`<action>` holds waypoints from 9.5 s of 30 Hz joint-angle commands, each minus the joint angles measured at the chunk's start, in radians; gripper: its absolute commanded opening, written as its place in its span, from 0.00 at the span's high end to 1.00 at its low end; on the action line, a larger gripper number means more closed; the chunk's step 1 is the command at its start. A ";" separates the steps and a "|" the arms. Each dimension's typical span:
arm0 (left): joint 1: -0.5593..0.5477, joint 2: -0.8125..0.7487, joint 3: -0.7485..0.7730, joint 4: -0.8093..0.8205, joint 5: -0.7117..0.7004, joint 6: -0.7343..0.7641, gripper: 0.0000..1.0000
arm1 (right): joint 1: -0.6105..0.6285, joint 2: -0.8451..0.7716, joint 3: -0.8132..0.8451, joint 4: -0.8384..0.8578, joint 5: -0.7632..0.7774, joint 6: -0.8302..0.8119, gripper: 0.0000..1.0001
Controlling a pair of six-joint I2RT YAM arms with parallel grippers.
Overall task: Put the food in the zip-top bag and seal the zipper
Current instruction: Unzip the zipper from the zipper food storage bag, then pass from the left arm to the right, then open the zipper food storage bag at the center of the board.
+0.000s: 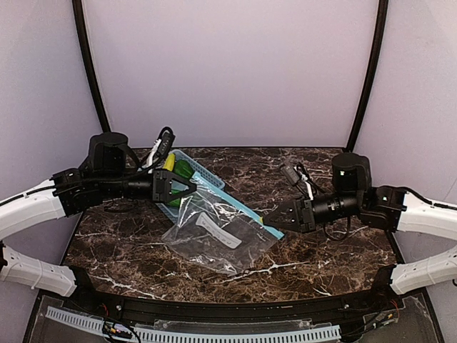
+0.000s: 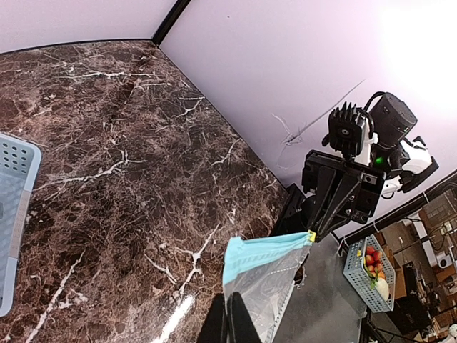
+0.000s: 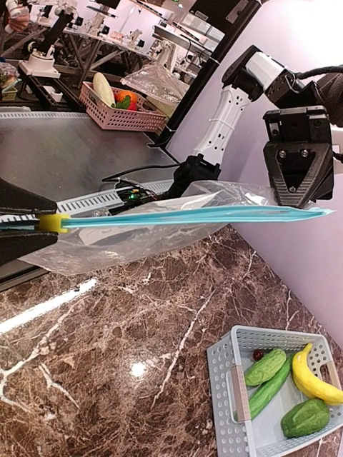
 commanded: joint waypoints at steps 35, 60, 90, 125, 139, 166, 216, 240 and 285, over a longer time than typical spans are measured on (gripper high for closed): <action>0.003 -0.032 -0.084 0.008 0.356 0.162 0.99 | 0.004 -0.040 -0.026 -0.032 -0.048 0.015 0.53; -0.130 0.107 -0.079 0.086 0.427 0.173 0.99 | 0.079 0.244 -0.017 0.145 -0.020 -0.080 0.29; -0.130 0.122 -0.069 0.080 0.412 0.182 0.99 | 0.098 0.265 -0.043 0.171 -0.061 -0.081 0.28; -0.130 0.068 -0.026 -0.082 0.233 0.276 0.94 | 0.171 0.178 -0.032 0.148 0.130 -0.029 1.00; -0.131 0.080 -0.039 -0.023 0.319 0.253 0.99 | 0.171 0.180 -0.051 0.174 0.157 -0.022 0.52; -0.131 0.086 -0.061 0.001 0.344 0.240 0.99 | 0.171 0.291 -0.027 0.183 0.134 -0.045 0.43; -0.131 0.064 -0.094 -0.005 0.337 0.245 0.99 | 0.198 0.335 -0.031 0.309 -0.029 -0.037 0.56; -0.131 0.086 -0.084 -0.006 0.249 0.269 0.97 | 0.201 0.295 -0.064 0.393 0.041 0.008 1.00; -0.258 0.170 -0.114 0.364 -0.139 -0.153 0.23 | 0.202 0.268 0.261 -0.237 0.699 0.088 1.00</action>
